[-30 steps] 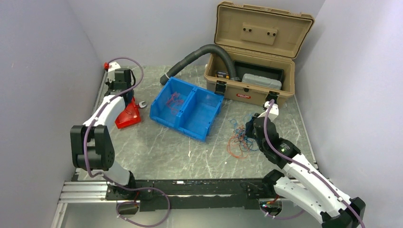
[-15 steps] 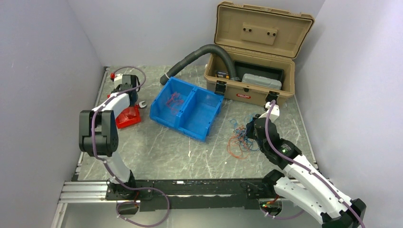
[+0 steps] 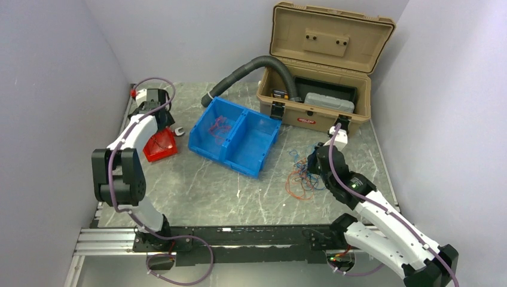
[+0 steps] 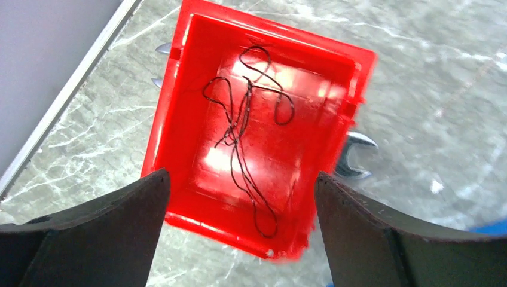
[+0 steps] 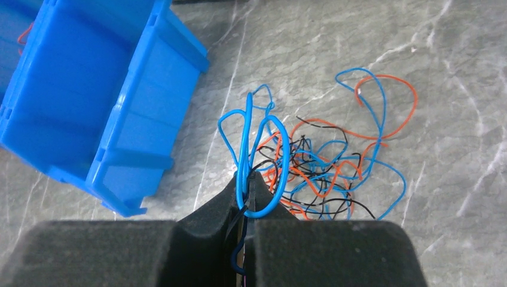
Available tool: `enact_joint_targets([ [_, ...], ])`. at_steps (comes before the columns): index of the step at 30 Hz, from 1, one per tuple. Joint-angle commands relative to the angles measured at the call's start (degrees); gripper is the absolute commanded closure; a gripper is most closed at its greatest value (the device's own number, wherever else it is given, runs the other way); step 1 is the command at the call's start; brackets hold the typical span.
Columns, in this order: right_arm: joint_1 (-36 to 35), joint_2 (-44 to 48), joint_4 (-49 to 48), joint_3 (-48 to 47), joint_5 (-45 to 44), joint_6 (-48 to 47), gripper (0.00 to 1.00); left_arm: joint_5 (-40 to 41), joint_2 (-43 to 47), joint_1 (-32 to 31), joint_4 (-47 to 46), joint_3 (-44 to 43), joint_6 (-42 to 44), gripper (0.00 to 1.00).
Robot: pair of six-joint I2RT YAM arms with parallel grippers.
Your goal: Untangle the cables
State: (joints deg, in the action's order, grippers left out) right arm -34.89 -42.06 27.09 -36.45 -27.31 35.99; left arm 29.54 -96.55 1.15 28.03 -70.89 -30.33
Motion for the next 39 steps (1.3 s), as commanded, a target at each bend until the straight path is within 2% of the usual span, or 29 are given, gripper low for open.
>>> enact_joint_targets([
  [1, 0.25, -4.03, -3.72, -4.36, 9.22, -5.78, 0.97, -1.09, 6.48, -5.1, 5.81, -2.2, -0.65, 0.05],
  [3, 0.21, -6.32, -5.47, -5.6, 16.51, -8.98, 1.0, -1.07, 8.74, -8.63, 8.17, -3.31, 0.84, 0.04],
  [5, 0.16, -6.97, -8.6, -5.68, 24.39, -12.01, 1.0, -5.93, 13.14, -12.64, 5.42, -1.01, 6.1, 0.03],
  [6, 0.18, -7.05, -9.71, -5.85, 27.64, -12.64, 1.0, -12.02, 16.47, -14.71, 0.78, 2.42, 10.1, 0.02],
  [8, 0.14, -7.37, -10.98, -6.82, 32.7, -13.37, 1.0, -30.51, 25.12, -17.64, -8.9, 10.58, 16.07, 0.01],
  [10, 0.03, -8.6, -10.43, -9.09, 35.57, -13.87, 1.0, -43.26, 31.14, -19.66, -17.26, 17.65, 16.17, 0.01],
  [13, -0.04, -10.6, -9.99, -12.04, 39.57, -14.64, 1.0, -52.22, 37.21, -24.6, -26.99, 25.73, 12.78, 0.01],
  [17, -0.16, -10.29, -12.41, -12.59, 45.46, -14.33, 1.0, -53.2, 39.92, -32.35, -39.65, 32.21, 11.59, 0.01],
  [21, -0.15, -11.44, -12.28, -13.34, 50.0, -14.78, 1.0, -56.09, 38.08, -36.49, -49.45, 33.74, 9.24, 0.01],
  [25, -0.12, -11.43, -14.26, -12.09, 55.17, -14.41, 1.0, -57.46, 34.07, -38.71, -53.42, 31.7, 7.47, 0.05],
  [30, -0.46, -11.05, -14.38, -10.93, 55.92, -13.93, 1.0, -61.11, 30.33, -39.25, -59.81, 30.13, 3.67, 0.09],
  [33, -0.86, -10.75, -14.59, -10.37, 57.11, -13.8, 1.0, -61.72, 27.7, -39.55, -58.76, 28.15, 2.89, 0.16],
  [37, -1.68, -11.33, -14.27, -9.94, 56.96, -13.58, 1.0, -62.99, 25.71, -39.91, -63.37, 28.45, -0.52, 0.25],
  [38, -1.89, -11.53, -14.35, -9.69, 56.87, -13.43, 1.0, -63.14, 25.45, -40.01, -64.11, 28.6, -1.2, 0.3],
  [39, -2.07, -11.58, -14.51, -9.45, 56.81, -13.19, 1.0, -63.1, 25.26, -40.12, -63.25, 28.28, -1.37, 0.39],
])
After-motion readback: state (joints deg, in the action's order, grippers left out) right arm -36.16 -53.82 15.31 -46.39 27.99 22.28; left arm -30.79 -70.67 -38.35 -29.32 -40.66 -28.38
